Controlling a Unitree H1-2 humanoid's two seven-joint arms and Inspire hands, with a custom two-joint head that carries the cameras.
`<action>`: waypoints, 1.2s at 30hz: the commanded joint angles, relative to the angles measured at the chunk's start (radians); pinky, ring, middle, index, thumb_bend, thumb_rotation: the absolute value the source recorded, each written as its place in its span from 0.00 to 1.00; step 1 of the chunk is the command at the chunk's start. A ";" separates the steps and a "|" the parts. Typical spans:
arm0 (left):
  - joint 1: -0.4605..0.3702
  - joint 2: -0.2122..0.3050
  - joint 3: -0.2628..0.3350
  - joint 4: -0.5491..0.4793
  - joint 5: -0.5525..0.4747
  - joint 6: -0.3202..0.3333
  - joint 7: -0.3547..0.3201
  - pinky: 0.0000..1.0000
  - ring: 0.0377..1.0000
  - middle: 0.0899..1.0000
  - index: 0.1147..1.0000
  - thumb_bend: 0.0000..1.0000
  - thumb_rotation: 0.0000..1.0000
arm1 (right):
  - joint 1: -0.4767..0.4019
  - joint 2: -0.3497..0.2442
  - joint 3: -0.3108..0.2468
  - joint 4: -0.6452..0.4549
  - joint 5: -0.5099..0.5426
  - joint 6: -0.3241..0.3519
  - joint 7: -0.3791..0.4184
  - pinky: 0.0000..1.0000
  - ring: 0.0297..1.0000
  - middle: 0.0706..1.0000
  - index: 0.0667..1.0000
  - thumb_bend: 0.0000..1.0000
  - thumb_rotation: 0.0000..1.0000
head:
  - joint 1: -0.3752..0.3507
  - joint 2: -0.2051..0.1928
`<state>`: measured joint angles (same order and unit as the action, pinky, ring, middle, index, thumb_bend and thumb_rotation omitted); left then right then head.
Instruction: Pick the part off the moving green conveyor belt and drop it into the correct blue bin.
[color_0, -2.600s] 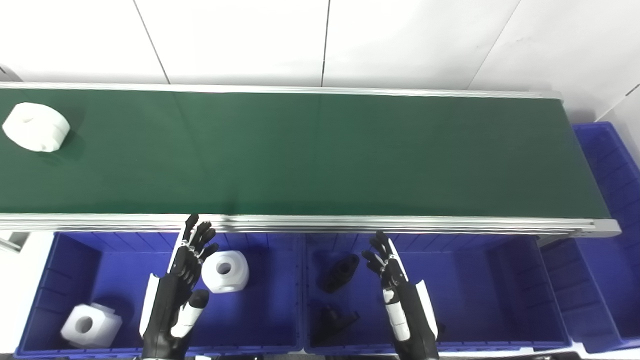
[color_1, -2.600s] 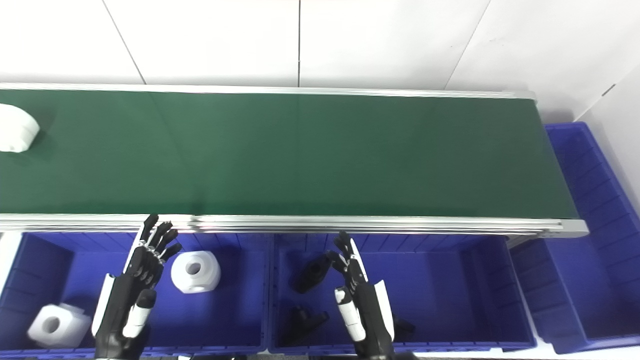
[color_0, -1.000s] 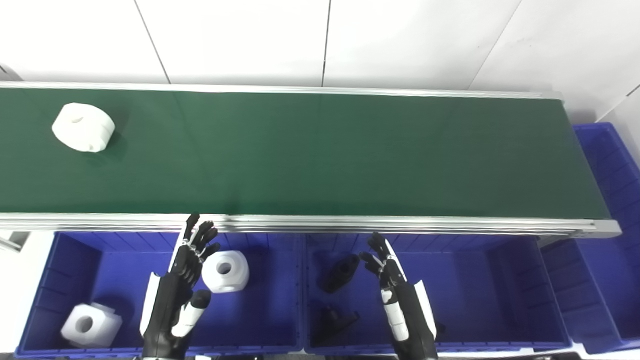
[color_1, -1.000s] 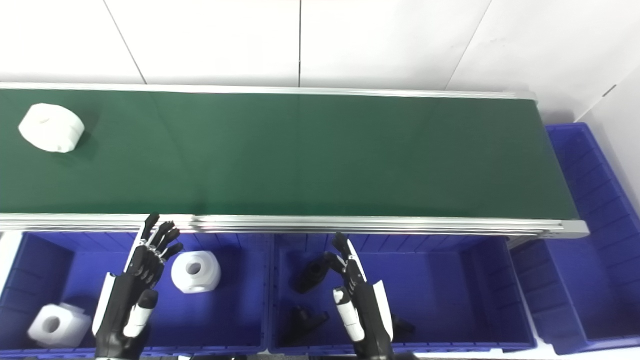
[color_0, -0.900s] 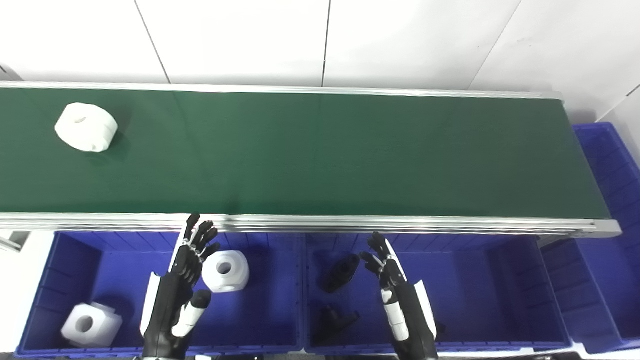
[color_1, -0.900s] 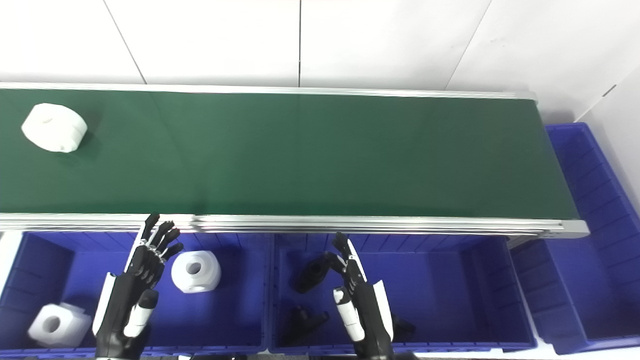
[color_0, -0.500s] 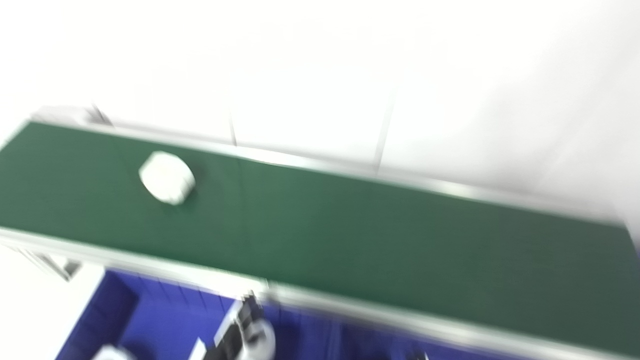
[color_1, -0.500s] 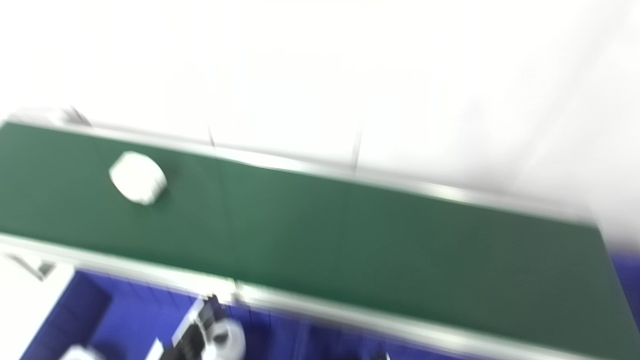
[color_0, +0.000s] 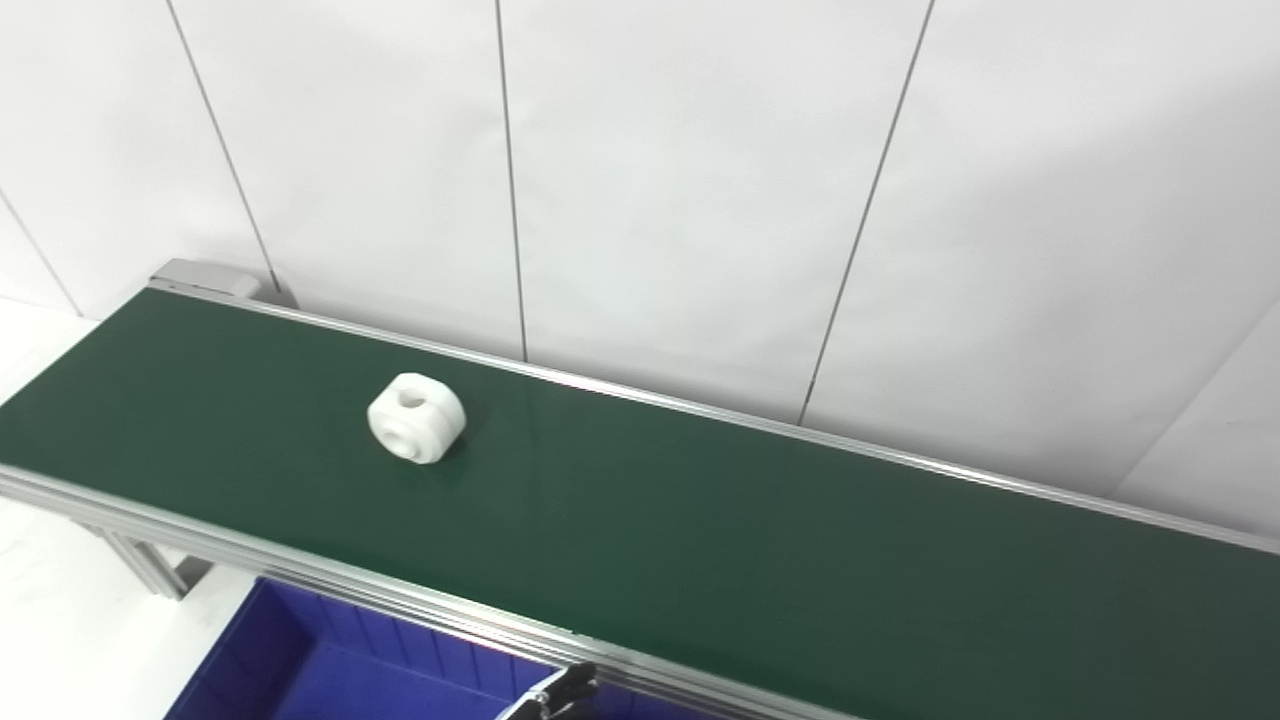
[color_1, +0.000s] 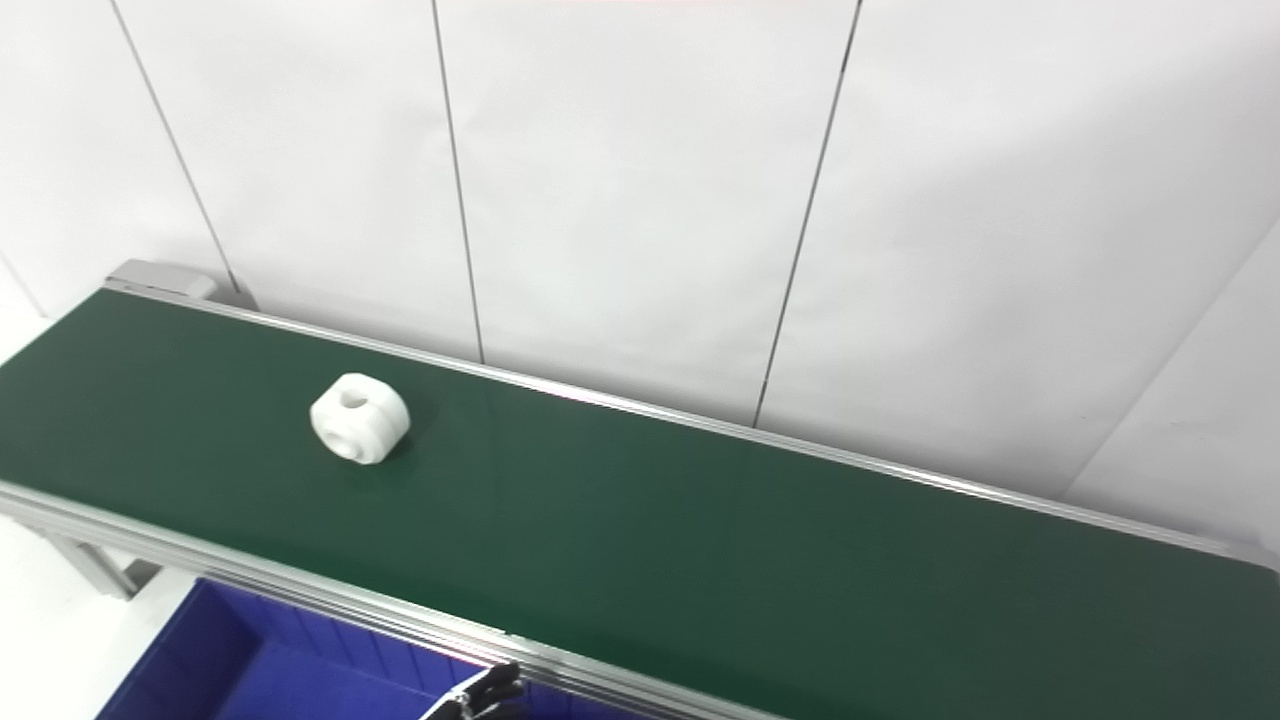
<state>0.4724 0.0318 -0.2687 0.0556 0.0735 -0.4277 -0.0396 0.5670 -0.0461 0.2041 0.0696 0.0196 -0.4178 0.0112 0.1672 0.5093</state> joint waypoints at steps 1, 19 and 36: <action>-0.012 0.008 -0.016 -0.062 0.008 -0.042 0.020 0.66 0.79 0.83 0.81 0.96 0.79 | 0.005 0.005 -0.010 -0.028 0.003 -0.052 0.019 1.00 0.95 1.00 1.00 0.79 0.95 | 0.015 0.016; -0.568 0.254 0.178 -0.325 0.229 0.065 -0.064 0.83 0.91 0.93 0.90 0.94 0.46 | -0.017 0.024 -0.031 -0.031 -0.004 -0.052 0.035 1.00 0.95 1.00 1.00 0.77 1.00 | 0.031 0.066; -1.056 0.527 -0.021 0.225 0.800 0.021 -0.091 0.76 0.82 0.83 0.81 1.00 0.34 | -0.016 0.027 -0.025 -0.030 0.003 -0.052 0.055 1.00 0.96 1.00 1.00 0.70 1.00 | -0.001 0.072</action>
<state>-0.5180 0.5214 -0.2864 0.2755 0.8500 -0.3927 -0.1552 0.5432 -0.0246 0.1774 0.0645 0.0177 -0.4179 0.0513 0.1657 0.5798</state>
